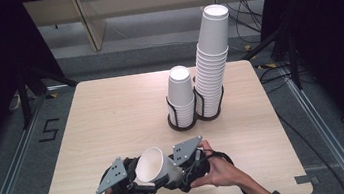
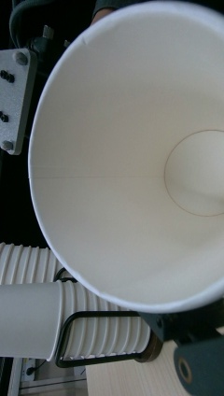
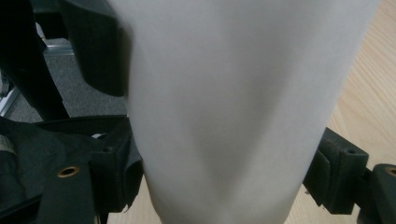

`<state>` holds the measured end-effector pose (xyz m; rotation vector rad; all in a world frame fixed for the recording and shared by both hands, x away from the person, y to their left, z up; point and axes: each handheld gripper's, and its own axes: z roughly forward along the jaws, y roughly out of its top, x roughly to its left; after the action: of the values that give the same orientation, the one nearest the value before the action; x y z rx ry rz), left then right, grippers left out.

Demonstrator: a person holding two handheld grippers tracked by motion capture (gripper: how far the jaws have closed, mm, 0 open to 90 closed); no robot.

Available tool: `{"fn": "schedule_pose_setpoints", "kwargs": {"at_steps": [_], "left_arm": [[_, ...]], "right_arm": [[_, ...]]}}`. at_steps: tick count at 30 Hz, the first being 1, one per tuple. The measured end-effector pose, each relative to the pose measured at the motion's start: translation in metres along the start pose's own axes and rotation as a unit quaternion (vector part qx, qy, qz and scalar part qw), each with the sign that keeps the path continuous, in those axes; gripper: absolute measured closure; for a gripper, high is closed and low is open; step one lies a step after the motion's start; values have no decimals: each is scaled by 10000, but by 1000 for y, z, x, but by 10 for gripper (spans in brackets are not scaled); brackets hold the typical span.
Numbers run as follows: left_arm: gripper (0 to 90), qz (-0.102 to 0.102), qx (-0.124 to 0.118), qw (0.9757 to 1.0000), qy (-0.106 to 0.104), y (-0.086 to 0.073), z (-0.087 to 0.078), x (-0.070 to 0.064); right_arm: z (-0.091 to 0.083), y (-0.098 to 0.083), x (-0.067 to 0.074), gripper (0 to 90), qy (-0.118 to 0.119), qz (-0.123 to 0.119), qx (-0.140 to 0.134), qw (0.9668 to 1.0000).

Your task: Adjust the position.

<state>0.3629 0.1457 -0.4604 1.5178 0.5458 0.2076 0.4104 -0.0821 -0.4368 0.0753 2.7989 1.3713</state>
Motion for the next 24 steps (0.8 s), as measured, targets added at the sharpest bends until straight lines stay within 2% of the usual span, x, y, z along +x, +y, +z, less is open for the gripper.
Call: {"fn": "schedule_pose_setpoints", "kwargs": {"at_steps": [5, 7, 9, 10, 12, 13, 18, 20, 22, 24], "left_arm": [[133, 4, -5, 10000, 3, 3, -1, -1], [140, 7, 20, 10000, 10, 3, -1, -1], [141, 84, 54, 9999, 131, 5, -1, -1], [142, 105, 62, 9997, 208, 6, -2, 0], [142, 76, 25, 9994, 348, 8, -6, 3], [142, 70, 41, 9990, 443, 9, -8, 5], [143, 160, 159, 9951, 962, 10, -15, 16], [142, 207, 236, 9926, 1173, 10, -16, 19], [141, 120, 217, 9911, 1310, 9, -16, 23], [141, 247, 354, 9868, 1558, 9, -16, 24]], "right_arm": [[0, 1, 1, 236, -9, 24, -83, 10000], [-1, 0, 0, 229, 47, 114, -87, 9999], [-2, 0, -1, 199, -28, 160, -69, 9998], [-3, -3, -2, 176, -101, 220, 32, 9997], [-4, -5, -3, 170, -183, 222, 68, 9996], [-5, -7, -3, 173, -195, 313, 51, 9993], [-20, -24, -8, 188, -582, 529, 174, 9968], [-26, -28, -9, 194, -713, 567, 201, 9956], [-31, -34, -10, 199, -854, 603, 205, 9943], [-34, -38, -9, 199, -994, 614, 199, 9929]]}}
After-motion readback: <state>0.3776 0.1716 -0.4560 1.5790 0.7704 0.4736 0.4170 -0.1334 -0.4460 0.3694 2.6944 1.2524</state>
